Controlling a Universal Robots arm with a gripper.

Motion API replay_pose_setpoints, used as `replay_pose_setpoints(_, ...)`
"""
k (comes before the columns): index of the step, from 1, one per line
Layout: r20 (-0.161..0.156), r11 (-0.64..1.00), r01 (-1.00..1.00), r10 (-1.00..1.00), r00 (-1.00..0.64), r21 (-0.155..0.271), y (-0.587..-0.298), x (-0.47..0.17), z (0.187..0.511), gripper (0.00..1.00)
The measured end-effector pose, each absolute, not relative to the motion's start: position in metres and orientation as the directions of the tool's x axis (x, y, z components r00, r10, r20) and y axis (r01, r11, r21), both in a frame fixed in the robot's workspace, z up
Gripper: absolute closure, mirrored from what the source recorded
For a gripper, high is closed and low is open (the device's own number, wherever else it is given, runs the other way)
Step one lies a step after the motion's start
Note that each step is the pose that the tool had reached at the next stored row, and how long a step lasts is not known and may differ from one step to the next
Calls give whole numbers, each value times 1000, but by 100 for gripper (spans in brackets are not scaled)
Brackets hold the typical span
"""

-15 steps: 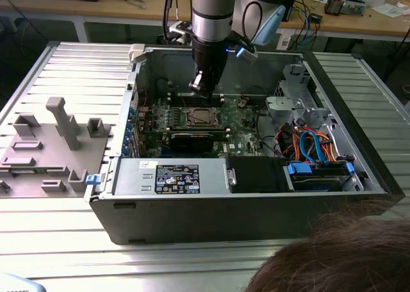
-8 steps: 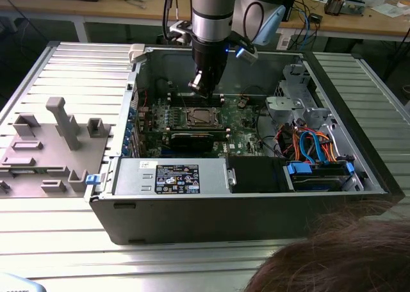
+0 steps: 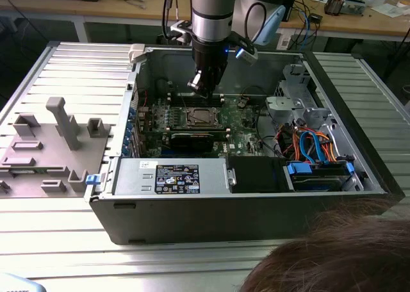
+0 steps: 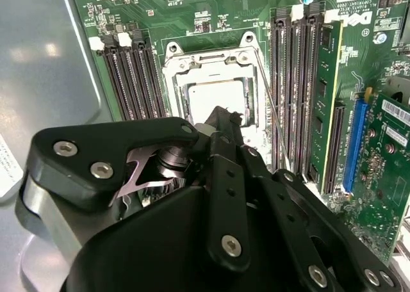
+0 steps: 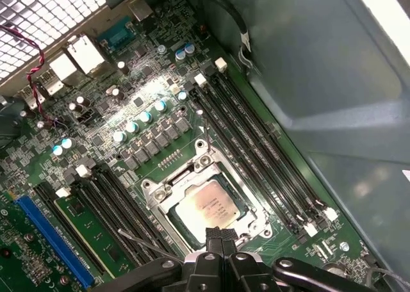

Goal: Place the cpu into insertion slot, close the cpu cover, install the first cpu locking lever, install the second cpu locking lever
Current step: 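Install the first cpu locking lever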

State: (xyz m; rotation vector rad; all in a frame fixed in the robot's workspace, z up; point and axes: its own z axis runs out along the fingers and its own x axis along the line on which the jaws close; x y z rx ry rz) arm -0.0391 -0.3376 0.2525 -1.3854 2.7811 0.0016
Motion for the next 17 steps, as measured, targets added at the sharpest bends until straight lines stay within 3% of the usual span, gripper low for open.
replay_pose_setpoints(17,-31,649,-761,-761,-648,-14,-338,-39,253,89)
